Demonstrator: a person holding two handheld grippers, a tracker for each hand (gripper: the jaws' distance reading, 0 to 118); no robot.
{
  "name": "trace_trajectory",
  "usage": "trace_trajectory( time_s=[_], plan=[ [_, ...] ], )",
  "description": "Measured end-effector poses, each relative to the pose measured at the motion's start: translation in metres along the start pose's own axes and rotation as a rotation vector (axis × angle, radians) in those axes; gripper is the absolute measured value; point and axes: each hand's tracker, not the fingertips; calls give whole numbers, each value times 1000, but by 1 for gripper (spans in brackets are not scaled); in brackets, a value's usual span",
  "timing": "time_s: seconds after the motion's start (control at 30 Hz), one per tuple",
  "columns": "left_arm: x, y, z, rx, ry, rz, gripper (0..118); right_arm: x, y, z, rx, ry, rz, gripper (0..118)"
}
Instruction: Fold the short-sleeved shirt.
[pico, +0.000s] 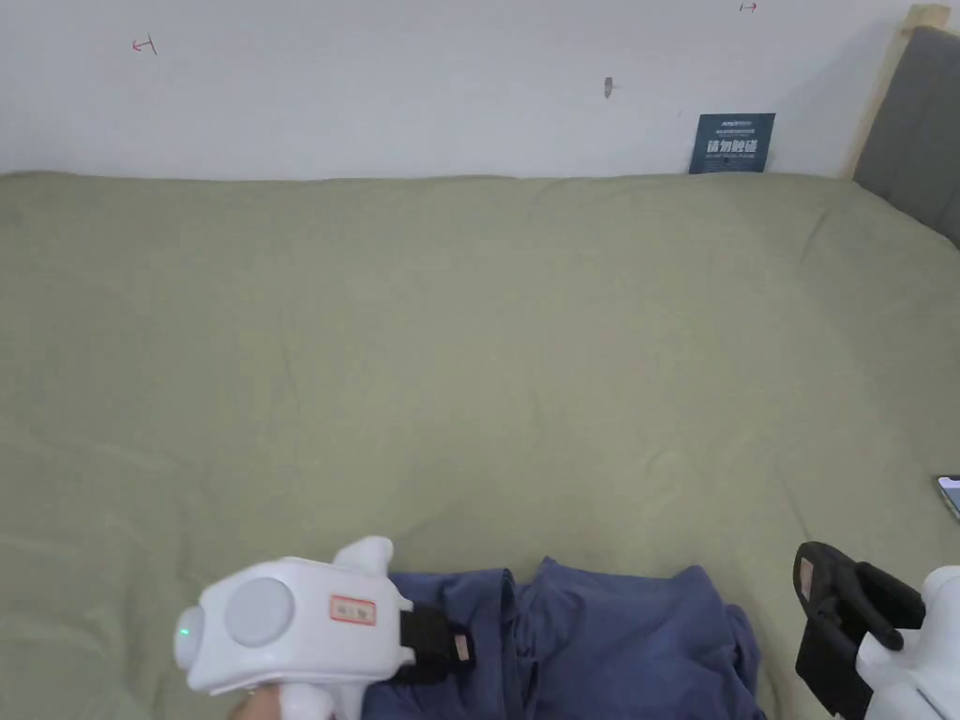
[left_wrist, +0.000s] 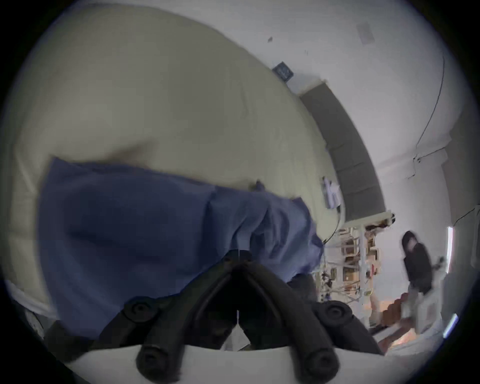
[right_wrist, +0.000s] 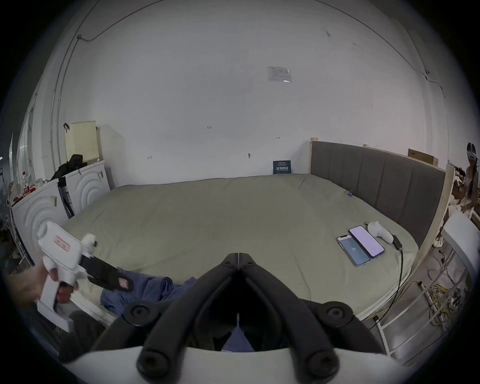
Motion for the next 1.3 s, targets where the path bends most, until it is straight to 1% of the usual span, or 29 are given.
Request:
trace_trajectory(
  time_s=[0.07, 0.13, 0.2, 0.27, 0.3, 0.4, 0.5, 0.53, 0.57, 0.7, 0.73, 0.83, 0.87, 0.9, 0.93, 0.97, 1.0, 1.1, 1.17, 1.23, 1.27, 1.3],
  plan=[
    [-1, -4, -27, -30, 17, -6, 0, 1, -1, 0, -13, -7, 3, 0],
    [-7, 3, -20, -15, -44, 30, 0, 1, -3, -1, -25, -13, 5, 0],
    [-9, 9, 1, -5, -61, 38, 0, 1, -4, -4, -35, -17, 3, 0],
    [-14, 15, 39, 54, -43, -31, 0, -1, -4, -8, -42, -9, -3, 0],
    [-19, 17, 59, 88, -35, -44, 0, -3, -3, -10, -43, -4, -3, 0],
    [-43, 19, 118, 147, -17, -42, 0, -13, 0, -14, -38, 17, 13, 0],
    [-78, 18, 150, 156, 52, -58, 0, -23, 3, -17, -27, 30, 32, 0],
    [-90, 20, 155, 156, 83, -47, 0, -27, 4, -18, -25, 38, 34, 0],
    [-100, 22, 156, 151, 112, -9, 0, -30, 4, -20, -27, 44, 33, 0],
    [-122, 23, 151, 129, 63, 19, 0, -41, 5, -25, -32, 54, 46, 0],
    [-125, 25, 148, 113, 3, 33, 0, -43, 6, -25, -35, 56, 51, 0],
    [-125, 27, 138, 89, -108, 29, 2, -48, 5, -28, -45, 55, 59, 0],
    [-126, 28, 134, 93, -121, 18, 16, -48, 5, -30, -50, 54, 60, 0],
    [-126, 28, 128, 78, -141, 19, 47, -48, 5, -31, -53, 52, 61, 0],
    [-128, 29, 120, 44, -159, 26, 87, -49, 4, -32, -56, 51, 62, 0],
    [-133, 31, 114, 19, -209, 33, 118, -49, 4, -33, -60, 48, 63, 0],
    [-137, 33, 108, 26, -257, 55, 118, -48, 4, -33, -62, 50, 61, 0],
    [-144, 38, 86, -13, -306, 99, 118, -48, 3, -35, -72, 50, 65, 0],
    [-146, 41, 77, -12, -373, 109, 118, -48, 2, -35, -76, 46, 69, 0],
    [-145, 47, 70, -7, -433, 163, 117, -47, 1, -36, -84, 40, 69, 0],
    [-144, 49, 66, -27, -432, 198, 110, -47, 0, -37, -87, 37, 70, 0],
    [-143, 48, 63, -22, -425, 177, 90, -47, 0, -39, -91, 35, 70, 0]
  ],
)
